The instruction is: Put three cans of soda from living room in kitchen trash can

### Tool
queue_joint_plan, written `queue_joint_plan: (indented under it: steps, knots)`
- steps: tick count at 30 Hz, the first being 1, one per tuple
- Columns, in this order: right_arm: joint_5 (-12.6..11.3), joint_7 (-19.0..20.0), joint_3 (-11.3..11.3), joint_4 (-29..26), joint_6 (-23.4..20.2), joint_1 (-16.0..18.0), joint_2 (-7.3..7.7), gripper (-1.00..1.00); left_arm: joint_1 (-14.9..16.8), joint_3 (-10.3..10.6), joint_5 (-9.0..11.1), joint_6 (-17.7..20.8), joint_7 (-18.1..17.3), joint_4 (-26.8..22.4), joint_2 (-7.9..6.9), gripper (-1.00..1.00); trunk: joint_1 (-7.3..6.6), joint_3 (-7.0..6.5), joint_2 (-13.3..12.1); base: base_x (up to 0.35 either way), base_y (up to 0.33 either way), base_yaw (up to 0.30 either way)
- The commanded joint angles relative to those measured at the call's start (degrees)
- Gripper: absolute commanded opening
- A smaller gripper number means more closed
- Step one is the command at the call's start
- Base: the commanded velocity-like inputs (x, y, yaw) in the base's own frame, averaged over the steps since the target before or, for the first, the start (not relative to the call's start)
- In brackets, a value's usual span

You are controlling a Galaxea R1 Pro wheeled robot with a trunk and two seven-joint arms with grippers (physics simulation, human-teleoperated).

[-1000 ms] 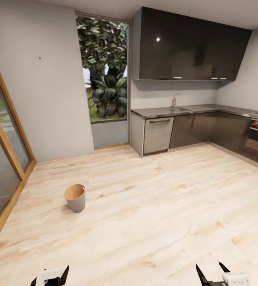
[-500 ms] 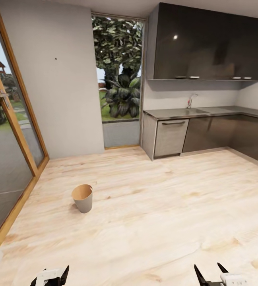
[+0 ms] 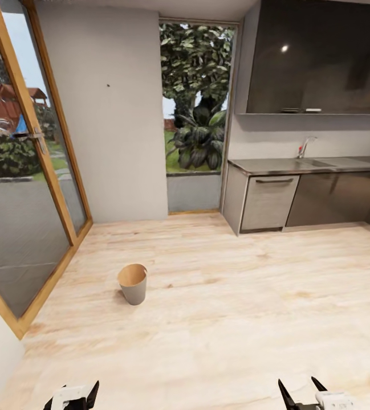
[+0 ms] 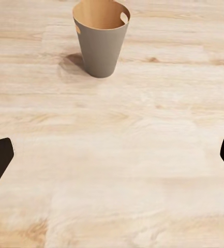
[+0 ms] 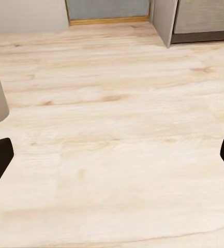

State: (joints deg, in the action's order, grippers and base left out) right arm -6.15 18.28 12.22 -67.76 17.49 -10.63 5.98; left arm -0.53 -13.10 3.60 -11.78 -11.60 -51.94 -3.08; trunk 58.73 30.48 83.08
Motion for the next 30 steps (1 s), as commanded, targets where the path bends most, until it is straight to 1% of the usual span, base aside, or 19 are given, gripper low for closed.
queue_joint_plan:
  steps: [1, 30]
  knots:
    - [0.0, 0.0, 0.0, 0.0, 0.0, 0.0, 0.00, 1.00, 0.0, 0.0, 0.0, 0.0, 0.0, 0.0, 0.00, 1.00, 0.00, 0.00, 0.0, 0.149, -0.112, 0.249]
    - [0.1, 0.1, 0.0, 0.0, 0.0, 0.0, -0.06, 1.00, 0.0, 0.0, 0.0, 0.0, 0.0, -0.1, 0.00, 1.00, 0.00, 0.00, 0.0, 0.149, -0.113, 0.249]
